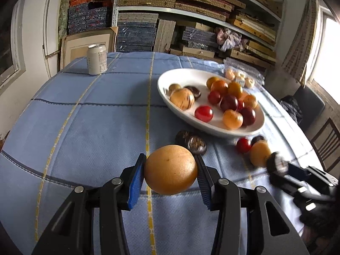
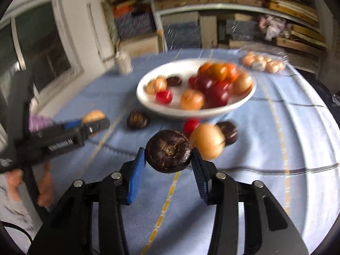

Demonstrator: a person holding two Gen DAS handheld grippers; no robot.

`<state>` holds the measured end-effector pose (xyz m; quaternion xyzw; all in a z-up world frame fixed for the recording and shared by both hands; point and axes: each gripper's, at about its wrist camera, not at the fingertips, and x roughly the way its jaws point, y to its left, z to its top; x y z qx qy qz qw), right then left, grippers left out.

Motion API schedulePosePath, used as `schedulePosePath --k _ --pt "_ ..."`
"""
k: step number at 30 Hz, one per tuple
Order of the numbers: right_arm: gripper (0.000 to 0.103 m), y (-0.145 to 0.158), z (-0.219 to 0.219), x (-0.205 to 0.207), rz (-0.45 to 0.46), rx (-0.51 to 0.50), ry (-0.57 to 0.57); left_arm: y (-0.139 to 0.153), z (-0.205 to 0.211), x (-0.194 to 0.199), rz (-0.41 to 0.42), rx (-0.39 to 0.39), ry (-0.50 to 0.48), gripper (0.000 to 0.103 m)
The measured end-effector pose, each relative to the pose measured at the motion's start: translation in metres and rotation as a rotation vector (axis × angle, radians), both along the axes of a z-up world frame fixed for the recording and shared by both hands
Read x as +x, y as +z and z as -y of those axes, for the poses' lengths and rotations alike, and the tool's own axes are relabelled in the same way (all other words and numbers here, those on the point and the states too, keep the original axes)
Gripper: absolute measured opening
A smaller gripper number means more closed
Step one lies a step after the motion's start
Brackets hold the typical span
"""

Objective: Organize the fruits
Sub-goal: 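Carry both fruits over the white plate and open both grippers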

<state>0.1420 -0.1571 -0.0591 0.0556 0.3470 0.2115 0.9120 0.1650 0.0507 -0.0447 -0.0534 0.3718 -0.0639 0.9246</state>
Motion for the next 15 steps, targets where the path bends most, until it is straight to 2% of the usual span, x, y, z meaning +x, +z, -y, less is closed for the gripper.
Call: schedulePosePath --k 5,8,12,15 --pt "0.043 0.053 0.031 0.012 0.113 0.022 -0.078 0.035 0.011 0.026 0.056 0.052 -0.01 0.047" --pt "0.043 0.073 0.035 0.033 0.149 0.032 -0.09 0.056 0.019 0.054 0.085 0.048 -0.007 0.047" --pt "0.043 0.065 0.011 0.068 0.124 0.013 -0.052 0.062 0.031 0.102 0.073 0.047 -0.008 0.047" --pt "0.043 0.052 -0.014 0.091 0.101 -0.038 -0.007 0.055 0.039 0.137 0.038 0.081 -0.023 0.047"
